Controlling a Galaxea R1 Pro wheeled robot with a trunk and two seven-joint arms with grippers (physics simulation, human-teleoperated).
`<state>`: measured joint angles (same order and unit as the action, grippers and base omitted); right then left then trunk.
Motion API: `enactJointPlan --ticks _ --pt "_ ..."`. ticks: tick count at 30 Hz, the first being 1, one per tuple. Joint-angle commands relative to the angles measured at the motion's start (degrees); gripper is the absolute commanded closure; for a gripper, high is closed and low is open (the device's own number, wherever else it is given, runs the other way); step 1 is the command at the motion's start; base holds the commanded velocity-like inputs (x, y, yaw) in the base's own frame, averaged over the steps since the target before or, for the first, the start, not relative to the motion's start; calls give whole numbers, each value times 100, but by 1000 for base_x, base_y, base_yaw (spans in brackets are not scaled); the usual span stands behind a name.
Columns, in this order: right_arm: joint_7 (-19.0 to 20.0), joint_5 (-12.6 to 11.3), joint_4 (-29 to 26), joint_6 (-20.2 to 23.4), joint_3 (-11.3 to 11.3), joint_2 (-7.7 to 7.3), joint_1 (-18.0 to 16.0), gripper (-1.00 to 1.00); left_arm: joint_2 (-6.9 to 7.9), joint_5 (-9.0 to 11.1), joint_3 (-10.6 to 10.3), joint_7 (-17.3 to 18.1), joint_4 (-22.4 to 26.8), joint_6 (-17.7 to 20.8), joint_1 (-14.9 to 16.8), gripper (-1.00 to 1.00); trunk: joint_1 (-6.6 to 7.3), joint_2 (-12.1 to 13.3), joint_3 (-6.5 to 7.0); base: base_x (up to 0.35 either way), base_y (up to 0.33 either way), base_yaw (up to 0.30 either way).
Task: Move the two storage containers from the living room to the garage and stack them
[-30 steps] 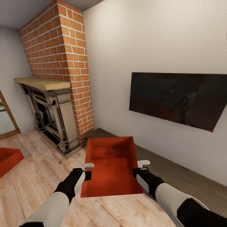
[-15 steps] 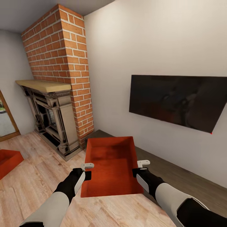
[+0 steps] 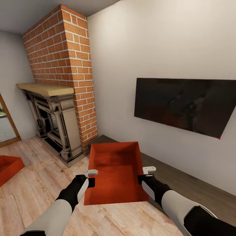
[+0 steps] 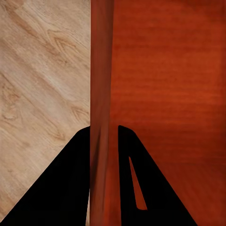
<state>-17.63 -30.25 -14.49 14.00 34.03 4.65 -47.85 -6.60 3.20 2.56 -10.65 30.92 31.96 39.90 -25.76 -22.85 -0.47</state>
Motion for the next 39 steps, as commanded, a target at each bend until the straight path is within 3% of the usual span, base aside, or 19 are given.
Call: enactJointPlan --ticks 1,16,39 --pt "-21 -113 -115 15 139 0 -2 100 -8 -56 17 -52 1 38 0 100 -2 -7 -5 0 0 0" --pt "-21 -121 -115 18 132 0 -1 100 -9 -56 17 -52 1 38 0 100 -2 -7 -5 0 0 15" --pt "-21 -122 -115 15 133 0 1 100 -14 -56 17 -52 1 38 0 100 -2 -7 -5 0 0 280"
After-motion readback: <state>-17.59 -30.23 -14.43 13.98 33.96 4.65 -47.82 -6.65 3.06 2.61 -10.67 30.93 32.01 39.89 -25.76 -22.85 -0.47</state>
